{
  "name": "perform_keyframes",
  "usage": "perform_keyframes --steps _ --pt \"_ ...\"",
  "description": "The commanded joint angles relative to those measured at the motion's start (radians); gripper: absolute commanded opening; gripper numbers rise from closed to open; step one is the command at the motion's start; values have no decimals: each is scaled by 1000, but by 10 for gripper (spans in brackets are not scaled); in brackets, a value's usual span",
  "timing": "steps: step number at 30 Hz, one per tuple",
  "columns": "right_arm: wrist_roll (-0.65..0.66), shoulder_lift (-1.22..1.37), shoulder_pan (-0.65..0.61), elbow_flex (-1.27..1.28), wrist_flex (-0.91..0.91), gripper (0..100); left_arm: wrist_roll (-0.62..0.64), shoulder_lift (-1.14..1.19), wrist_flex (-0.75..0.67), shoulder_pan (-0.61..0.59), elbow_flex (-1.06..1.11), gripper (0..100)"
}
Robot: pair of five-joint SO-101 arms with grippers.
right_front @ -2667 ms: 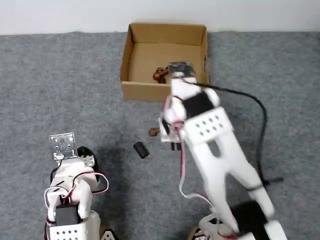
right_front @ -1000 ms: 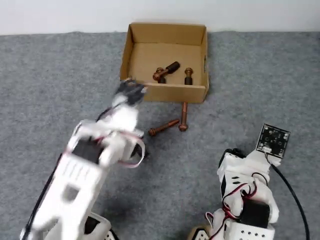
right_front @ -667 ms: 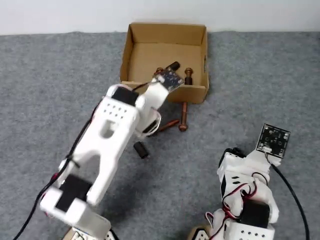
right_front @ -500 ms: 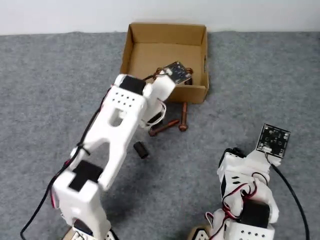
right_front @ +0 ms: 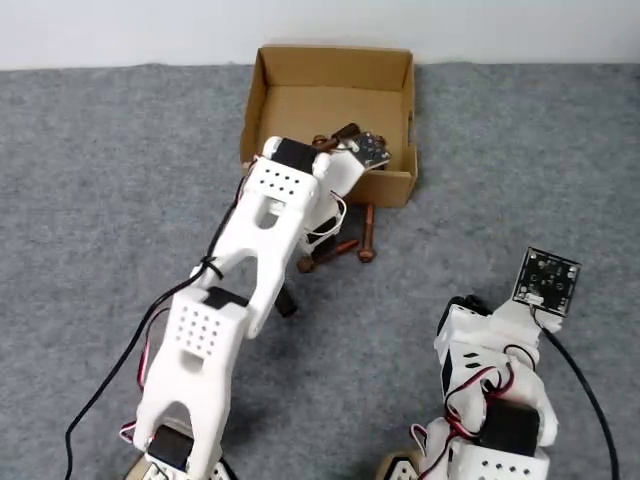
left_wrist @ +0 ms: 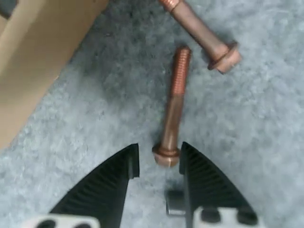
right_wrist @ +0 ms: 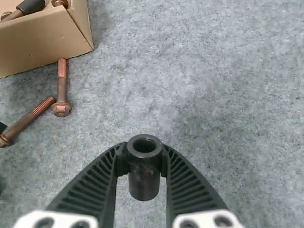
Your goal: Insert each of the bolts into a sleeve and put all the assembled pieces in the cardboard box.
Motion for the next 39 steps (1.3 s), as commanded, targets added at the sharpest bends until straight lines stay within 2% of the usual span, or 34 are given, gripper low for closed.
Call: perform_keyframes --steps 1,5,9,14,21,30,36,39 --pt "6 -5 7 -8 -28 8 -11 61 44 17 -110 149" --pt "9 -5 7 -2 -28 8 -5 143 46 15 -140 142" --pt "9 -5 7 -2 -28 8 -5 173 46 25 -142 12" --pt "9 -5 7 0 -28 8 32 121 48 32 -131 4" --pt "8 -5 7 2 -28 8 287 -57 48 23 -85 4" --pt "6 -13 7 3 -42 8 485 -354 46 -2 266 4" --pt "6 -15 7 3 -42 8 878 -563 41 -68 466 3" --pt "6 -15 7 3 -42 8 994 -608 -5 -140 513 3"
